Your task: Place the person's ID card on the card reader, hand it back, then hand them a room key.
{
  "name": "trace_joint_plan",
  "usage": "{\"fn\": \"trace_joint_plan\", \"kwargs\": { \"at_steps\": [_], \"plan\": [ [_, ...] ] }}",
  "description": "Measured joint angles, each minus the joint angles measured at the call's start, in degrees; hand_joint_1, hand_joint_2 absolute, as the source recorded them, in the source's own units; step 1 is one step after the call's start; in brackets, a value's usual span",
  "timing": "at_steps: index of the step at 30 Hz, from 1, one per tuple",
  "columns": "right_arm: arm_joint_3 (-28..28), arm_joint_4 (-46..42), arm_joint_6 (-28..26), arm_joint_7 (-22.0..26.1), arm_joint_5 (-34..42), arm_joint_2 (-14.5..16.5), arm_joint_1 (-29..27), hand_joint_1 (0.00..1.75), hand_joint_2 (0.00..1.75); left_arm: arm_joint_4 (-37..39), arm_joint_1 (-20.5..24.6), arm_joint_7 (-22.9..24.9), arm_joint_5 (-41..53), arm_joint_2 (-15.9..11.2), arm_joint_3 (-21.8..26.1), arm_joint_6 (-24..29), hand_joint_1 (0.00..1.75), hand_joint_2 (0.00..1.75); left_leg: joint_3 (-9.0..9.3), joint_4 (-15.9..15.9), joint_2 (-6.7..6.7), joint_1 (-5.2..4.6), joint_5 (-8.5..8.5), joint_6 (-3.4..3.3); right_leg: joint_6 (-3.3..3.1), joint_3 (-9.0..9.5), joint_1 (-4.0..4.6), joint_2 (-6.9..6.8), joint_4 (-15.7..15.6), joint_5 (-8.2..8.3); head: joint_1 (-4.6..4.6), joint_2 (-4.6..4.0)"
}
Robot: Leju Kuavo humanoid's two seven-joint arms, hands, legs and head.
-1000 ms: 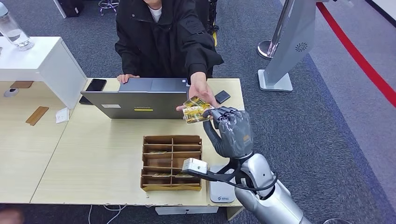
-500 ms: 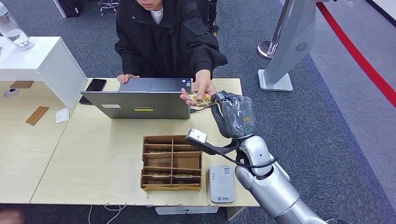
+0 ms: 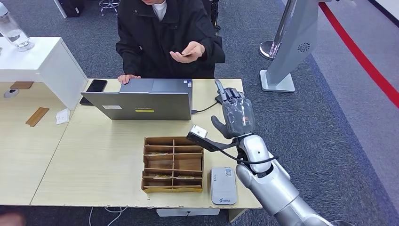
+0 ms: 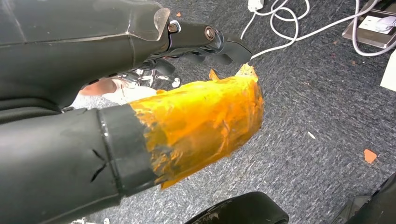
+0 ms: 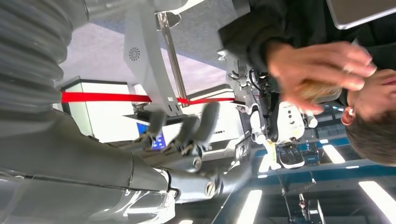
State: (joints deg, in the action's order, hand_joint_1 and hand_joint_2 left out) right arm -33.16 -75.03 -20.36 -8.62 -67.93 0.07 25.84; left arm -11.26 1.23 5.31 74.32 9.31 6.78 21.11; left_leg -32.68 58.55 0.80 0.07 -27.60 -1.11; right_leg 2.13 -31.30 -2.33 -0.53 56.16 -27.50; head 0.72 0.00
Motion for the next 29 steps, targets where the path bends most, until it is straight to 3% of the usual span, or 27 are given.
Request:
{"fn": "trace_joint_plan", "kwargs": {
  "at_steps": [2,8,18,22,29],
  "plan": [
    [0.0,-0.4,-0.7,0.5,0.7,0.0,-0.4,0.0,0.0,0.0,0.0,0.0,-0.1,0.0,0.0,0.0,0.0,0.0,0.0,0.0,0.0,0.0,0.0,0.0,0.0,0.0,0.0,0.0,0.0,0.0,0.0,0.0],
    [0.3,-3.2,-3.8,4.5,6.1,0.1,-2.7,0.0,0.0,0.0,-0.1,-0.2,-0.5,0.0,0.0,0.4,0.0,0.0,0.0,0.0,0.01,0.0,0.0,0.0,0.0,-0.01,0.0,-0.01,0.0,0.0,0.01,0.0],
    [2.9,-16.4,-11.6,22.1,28.8,0.2,-14.5,0.0,0.0,0.0,-0.8,-1.3,-1.8,-0.1,1.1,1.6,0.0,0.0,-0.03,0.0,0.01,0.0,-0.06,0.04,0.03,-0.06,0.0,-0.01,0.0,-0.05,0.0,0.0],
    [3.4,-24.3,-12.0,32.5,43.7,0.0,-19.9,0.0,0.0,0.0,-1.1,-1.7,-2.3,-0.1,1.9,2.1,0.0,0.0,-0.05,0.0,0.02,0.0,-0.06,0.04,0.03,-0.06,0.0,-0.01,0.0,-0.05,-0.01,0.0],
    [3.7,-32.9,-11.3,38.0,51.7,-0.8,-24.3,0.0,0.0,0.0,-1.2,-1.9,-2.5,-0.1,2.4,2.2,0.0,0.0,-0.04,0.0,0.0,0.0,-0.06,0.04,0.03,-0.06,0.0,0.02,0.0,-0.05,0.01,0.0]
  ]
}}
